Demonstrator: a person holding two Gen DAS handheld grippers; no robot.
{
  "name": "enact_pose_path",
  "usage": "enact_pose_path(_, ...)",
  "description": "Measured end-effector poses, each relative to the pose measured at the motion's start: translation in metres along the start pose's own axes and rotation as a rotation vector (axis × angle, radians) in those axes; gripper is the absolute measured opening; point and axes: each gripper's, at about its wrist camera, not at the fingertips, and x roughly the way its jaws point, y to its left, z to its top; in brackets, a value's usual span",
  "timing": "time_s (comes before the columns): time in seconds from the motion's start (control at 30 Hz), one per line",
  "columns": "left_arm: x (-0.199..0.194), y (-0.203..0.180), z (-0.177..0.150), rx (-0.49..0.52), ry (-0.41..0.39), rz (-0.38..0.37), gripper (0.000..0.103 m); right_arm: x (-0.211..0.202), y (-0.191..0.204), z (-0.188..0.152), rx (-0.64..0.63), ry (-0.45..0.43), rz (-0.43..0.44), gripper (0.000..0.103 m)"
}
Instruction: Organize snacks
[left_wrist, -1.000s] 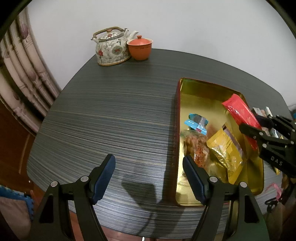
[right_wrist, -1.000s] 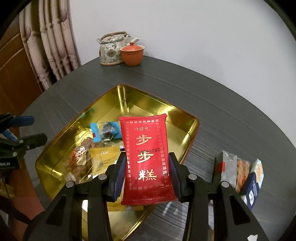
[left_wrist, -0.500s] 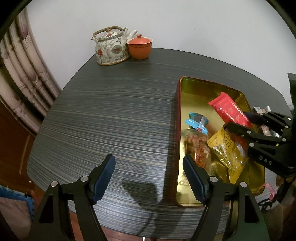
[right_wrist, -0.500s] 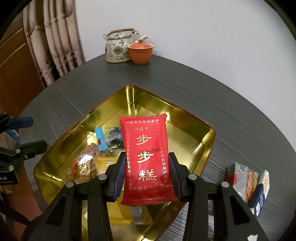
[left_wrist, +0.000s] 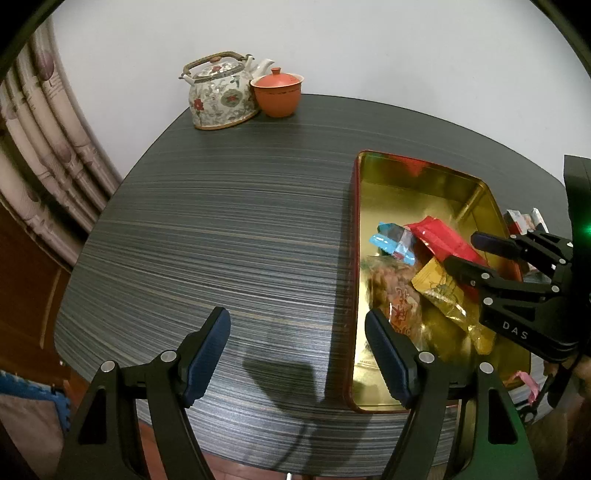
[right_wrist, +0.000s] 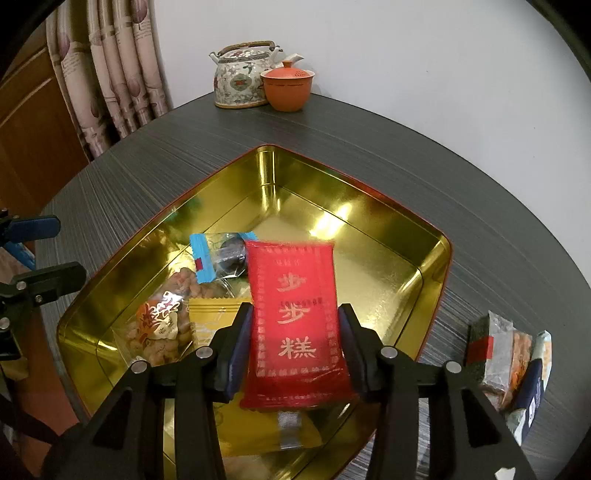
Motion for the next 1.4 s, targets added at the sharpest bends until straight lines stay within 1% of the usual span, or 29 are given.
enact_pose_path(0.07, 0.001, -0.001, -0.001, 0.003, 0.0, 0.002, 0.076, -0.002, 0.0, -0.001, 0.002, -0.007, 0.005, 0.044)
enact_pose_path(0.17, 0.002, -0.002, -0.001, 0.007, 0.002, 0.004, 0.076, -0.008, 0.001, -0.002, 0.008, -0.018, 0.013, 0.048)
enact_pose_path(0.4, 0.002, -0.002, -0.001, 0.008, 0.002, 0.005, 0.076, -0.036, -0.003, -0.006, 0.026, -0.06, 0.032, 0.05)
enact_pose_path(0.57, 0.001, -0.003, -0.001, 0.007, 0.003, 0.009, 0.076, -0.062, -0.02, -0.018, 0.035, -0.081, 0.016, 0.05)
enact_pose_path(0.67, 0.001, -0.003, -0.001, 0.007, 0.003, 0.008, 0.076, -0.077, -0.038, -0.03, 0.048, -0.087, -0.019, 0.05)
enact_pose_path(0.8, 0.001, -0.003, -0.001, 0.009, 0.003, 0.009, 0.076, -0.094, -0.075, -0.05, 0.081, -0.076, -0.074, 0.053)
enact_pose_path(0.9, 0.001, -0.002, -0.002, 0.012, 0.004, 0.011, 0.076, -0.104, -0.106, -0.069, 0.123, -0.052, -0.104, 0.055)
enact_pose_path(1.0, 0.001, -0.002, -0.002, 0.016, 0.006, 0.016, 0.076, -0.11, -0.134, -0.089, 0.161, -0.022, -0.113, 0.057)
enact_pose_path(1.1, 0.002, -0.003, -0.002, 0.022, 0.008, 0.027, 0.076, -0.114, -0.154, -0.109, 0.193, 0.002, -0.098, 0.057)
enact_pose_path(1.2, 0.004, -0.005, -0.002, 0.026, 0.012, 0.033, 0.076, -0.111, -0.161, -0.124, 0.191, 0.03, -0.08, 0.057)
enact_pose_path(1.33, 0.005, -0.006, -0.001, 0.027, 0.016, 0.042, 0.076, -0.103, -0.152, -0.132, 0.151, 0.052, -0.034, 0.057)
enact_pose_path(1.4, 0.006, -0.005, -0.001, 0.023, 0.018, 0.045, 0.076, -0.1, -0.142, -0.134, 0.118, 0.056, -0.031, 0.057)
